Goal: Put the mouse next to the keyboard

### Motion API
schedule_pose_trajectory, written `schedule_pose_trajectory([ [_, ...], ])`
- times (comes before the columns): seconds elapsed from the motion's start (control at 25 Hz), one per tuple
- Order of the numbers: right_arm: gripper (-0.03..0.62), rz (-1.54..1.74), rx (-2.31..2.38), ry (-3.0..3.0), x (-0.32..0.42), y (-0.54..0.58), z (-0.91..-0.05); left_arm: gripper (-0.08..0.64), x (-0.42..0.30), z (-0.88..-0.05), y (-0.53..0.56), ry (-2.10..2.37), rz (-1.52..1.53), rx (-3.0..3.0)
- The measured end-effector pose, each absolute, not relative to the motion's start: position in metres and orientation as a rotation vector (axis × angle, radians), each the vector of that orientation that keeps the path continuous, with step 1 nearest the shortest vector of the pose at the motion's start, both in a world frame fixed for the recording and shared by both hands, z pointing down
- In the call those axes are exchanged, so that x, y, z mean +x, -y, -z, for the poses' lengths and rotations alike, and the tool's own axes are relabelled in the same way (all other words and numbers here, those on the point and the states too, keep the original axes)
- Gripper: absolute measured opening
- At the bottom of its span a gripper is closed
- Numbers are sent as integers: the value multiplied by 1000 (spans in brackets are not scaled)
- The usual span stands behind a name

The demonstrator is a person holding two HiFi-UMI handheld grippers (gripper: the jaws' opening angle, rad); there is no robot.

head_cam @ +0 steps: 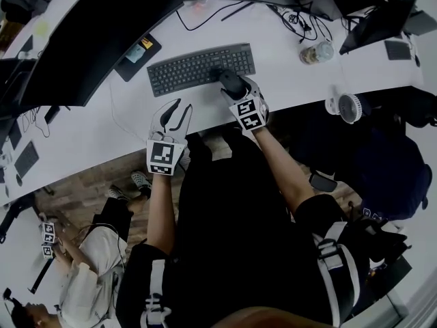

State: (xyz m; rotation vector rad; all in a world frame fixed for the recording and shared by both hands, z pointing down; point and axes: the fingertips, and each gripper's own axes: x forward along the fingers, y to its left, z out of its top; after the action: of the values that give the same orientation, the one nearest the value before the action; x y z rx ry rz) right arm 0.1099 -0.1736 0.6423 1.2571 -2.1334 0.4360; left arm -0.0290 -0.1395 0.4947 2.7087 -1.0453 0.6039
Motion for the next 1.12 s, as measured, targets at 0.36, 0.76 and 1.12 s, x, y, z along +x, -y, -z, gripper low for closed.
schedule_pose_trajectory([
  [0.36, 299, -430, 1278, 2127, 149, 185, -643, 119, 5, -497, 148, 1046, -612, 2716],
  [0.76, 299, -435, 1278, 2108, 196, 193, -652, 118, 37, -500, 153, 1072, -623, 2697],
  [1.12, 299, -448, 1268, 2115, 227, 197, -660, 118, 65, -497, 155, 1107, -643, 2690],
])
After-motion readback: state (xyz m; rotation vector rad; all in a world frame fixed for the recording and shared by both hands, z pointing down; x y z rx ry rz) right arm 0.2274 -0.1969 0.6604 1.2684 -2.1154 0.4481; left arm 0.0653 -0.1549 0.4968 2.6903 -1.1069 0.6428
